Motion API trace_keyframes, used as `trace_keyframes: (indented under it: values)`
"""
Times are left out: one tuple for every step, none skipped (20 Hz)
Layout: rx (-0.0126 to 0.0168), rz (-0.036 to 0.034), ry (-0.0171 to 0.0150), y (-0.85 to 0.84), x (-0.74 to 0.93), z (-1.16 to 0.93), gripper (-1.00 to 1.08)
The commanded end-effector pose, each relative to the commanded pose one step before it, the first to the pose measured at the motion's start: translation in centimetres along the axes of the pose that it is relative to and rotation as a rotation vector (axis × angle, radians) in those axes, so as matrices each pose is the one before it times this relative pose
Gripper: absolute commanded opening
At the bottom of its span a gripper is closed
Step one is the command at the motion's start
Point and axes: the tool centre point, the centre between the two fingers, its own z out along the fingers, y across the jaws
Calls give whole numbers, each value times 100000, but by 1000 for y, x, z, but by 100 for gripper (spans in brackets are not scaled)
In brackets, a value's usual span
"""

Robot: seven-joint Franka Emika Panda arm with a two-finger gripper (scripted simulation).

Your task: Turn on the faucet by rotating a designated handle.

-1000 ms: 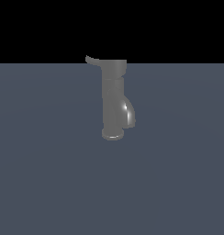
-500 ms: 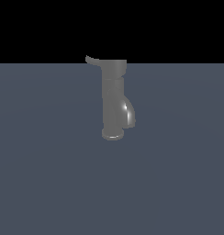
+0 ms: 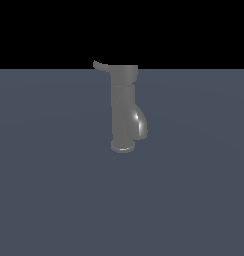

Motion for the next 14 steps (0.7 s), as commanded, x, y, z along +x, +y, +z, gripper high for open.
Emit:
trace_keyframes:
  values:
    - [15, 5622, -67, -1129, 804, 798, -100]
    - [-15, 2198, -26, -447, 321, 311, -100]
    - [-15, 2201, -26, -447, 322, 311, -100]
    - [-15, 2202, -26, -448, 323, 311, -100]
    - [-15, 2203, -26, -448, 324, 311, -100]
    - [-15, 2204, -26, -448, 325, 311, -100]
    - [-15, 2203, -26, -448, 325, 310, -100]
    - [-15, 2203, -26, -447, 326, 310, -100]
    - [-15, 2201, -25, -447, 327, 309, -100]
    - [-16, 2200, -25, -446, 327, 309, -100]
    - [-16, 2199, -24, -445, 328, 308, -100]
    - [-17, 2195, -24, -444, 329, 307, -100]
    - [-18, 2192, -23, -443, 329, 306, -100]
    - [-19, 2189, -22, -442, 329, 305, -100]
